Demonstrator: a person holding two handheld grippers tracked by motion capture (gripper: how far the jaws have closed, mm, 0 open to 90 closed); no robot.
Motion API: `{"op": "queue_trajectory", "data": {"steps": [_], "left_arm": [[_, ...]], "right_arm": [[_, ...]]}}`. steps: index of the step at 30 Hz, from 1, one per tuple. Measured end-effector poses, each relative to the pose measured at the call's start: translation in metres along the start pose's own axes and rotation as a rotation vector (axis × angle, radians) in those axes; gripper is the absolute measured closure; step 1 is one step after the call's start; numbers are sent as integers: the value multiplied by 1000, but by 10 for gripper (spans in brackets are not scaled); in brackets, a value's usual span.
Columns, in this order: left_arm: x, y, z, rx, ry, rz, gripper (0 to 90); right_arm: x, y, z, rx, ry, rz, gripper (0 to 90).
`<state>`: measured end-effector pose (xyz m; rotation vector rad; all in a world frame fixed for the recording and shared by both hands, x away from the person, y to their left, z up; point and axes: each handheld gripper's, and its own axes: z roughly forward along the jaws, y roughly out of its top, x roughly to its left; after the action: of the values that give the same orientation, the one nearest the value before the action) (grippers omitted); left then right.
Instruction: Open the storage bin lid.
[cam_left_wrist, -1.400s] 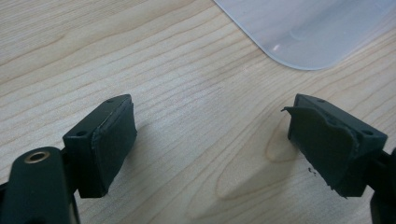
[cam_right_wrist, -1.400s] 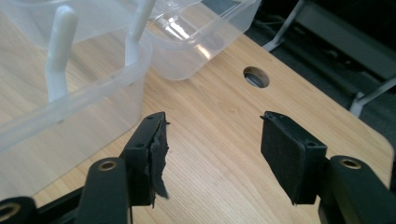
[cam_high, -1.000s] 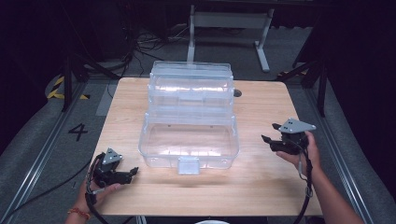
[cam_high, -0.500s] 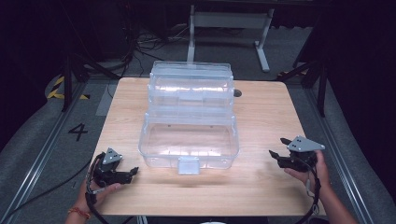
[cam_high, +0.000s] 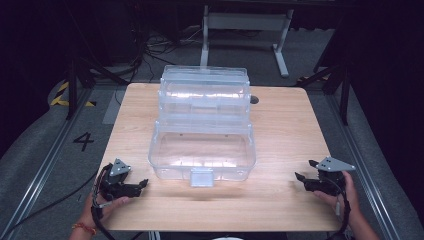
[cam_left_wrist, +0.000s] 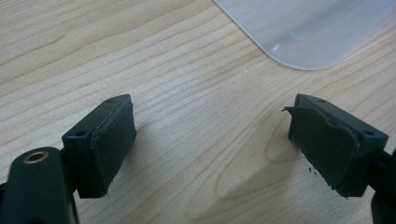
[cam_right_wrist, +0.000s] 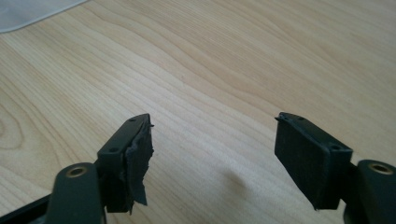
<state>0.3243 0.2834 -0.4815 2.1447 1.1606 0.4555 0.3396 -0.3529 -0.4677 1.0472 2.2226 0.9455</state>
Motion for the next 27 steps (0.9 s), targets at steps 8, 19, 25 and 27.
{"op": "queue_trajectory", "data": {"steps": [8,19,25,27], "left_arm": [[0,0,0,2,-3,0,154],[0,0,-1,2,0,-1,154],[-1,-1,-1,2,-1,-3,154],[0,-1,-1,1,-2,-3,154]], "right_arm": [[-10,-18,4,-2,-5,122,250],[-20,-20,10,56,-18,213,174],[-19,-21,10,58,-29,224,164],[-18,-21,9,58,-35,233,161]]}}
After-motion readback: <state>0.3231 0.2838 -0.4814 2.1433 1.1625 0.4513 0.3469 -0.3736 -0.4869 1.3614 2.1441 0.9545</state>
